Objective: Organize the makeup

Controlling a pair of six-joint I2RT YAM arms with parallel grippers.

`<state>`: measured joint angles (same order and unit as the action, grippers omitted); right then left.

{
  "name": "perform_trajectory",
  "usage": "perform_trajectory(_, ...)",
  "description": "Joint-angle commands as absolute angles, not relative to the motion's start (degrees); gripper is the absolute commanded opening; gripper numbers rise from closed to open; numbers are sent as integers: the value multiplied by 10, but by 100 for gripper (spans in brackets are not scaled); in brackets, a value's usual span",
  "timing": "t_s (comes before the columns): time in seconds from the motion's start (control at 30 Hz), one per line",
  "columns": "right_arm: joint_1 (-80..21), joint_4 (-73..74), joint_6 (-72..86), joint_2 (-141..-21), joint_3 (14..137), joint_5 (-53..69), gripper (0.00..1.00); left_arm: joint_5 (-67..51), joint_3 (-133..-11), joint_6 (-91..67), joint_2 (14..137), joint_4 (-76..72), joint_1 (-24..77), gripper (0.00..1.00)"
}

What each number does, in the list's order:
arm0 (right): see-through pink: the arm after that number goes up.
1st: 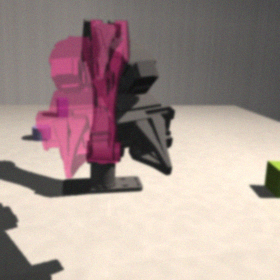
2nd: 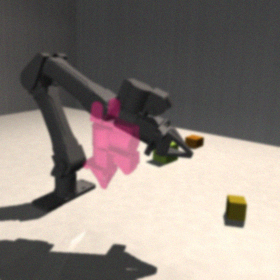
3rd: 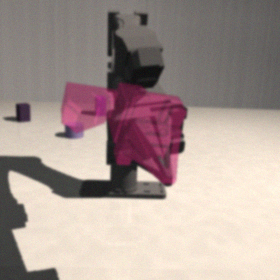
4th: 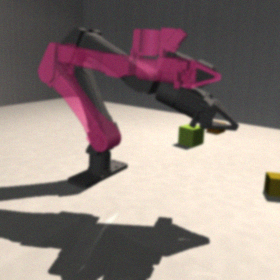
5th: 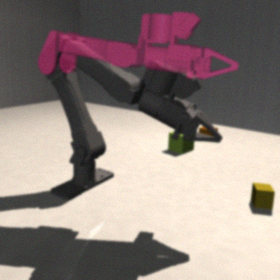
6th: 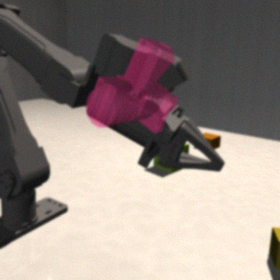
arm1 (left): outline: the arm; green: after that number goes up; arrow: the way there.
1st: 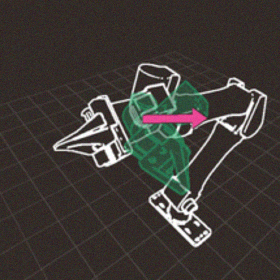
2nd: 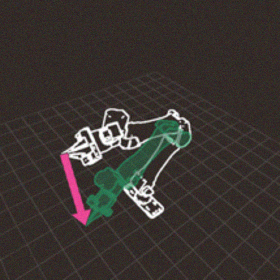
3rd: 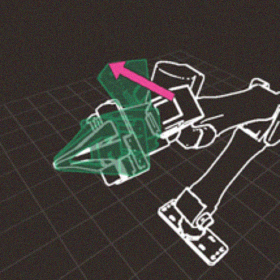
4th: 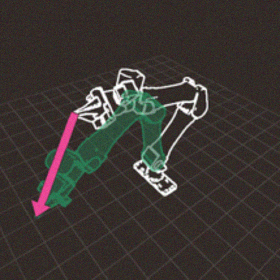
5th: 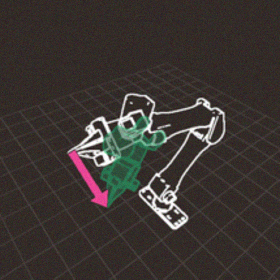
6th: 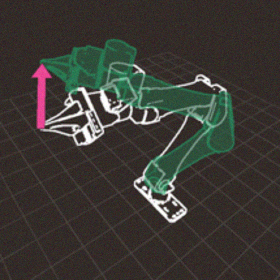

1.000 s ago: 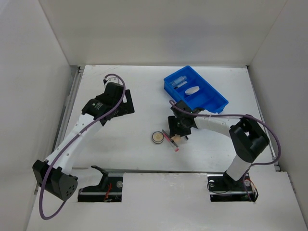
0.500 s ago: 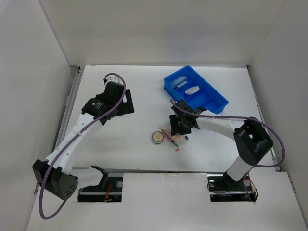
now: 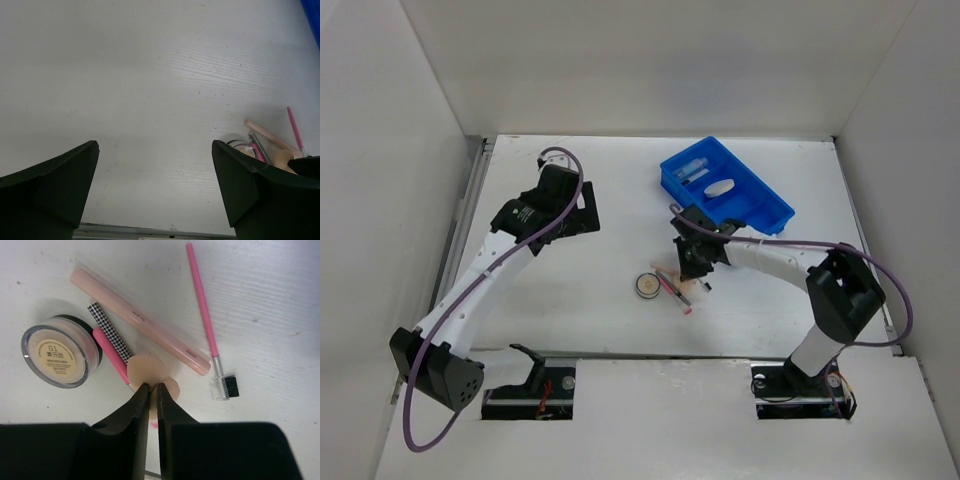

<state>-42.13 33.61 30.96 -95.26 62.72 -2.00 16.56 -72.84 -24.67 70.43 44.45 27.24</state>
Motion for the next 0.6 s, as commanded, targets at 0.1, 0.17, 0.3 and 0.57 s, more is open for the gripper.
perform_trajectory(0.1,-432,434,296,-868,740,-99,13,172,-780,-229,700,450,272,94)
perform_trajectory(0.17,-427,441,296,-862,789,-134,12,172,-786,-229,700,455,272,94)
perform_trajectory(0.3,-361,417,285,-908,866,-125,12,160,-799,-234,700,491,272,94)
perform_trajectory(0.57,-246,384,302,-1098,1052,-139,11,124,-818,-255,721,562,277,100)
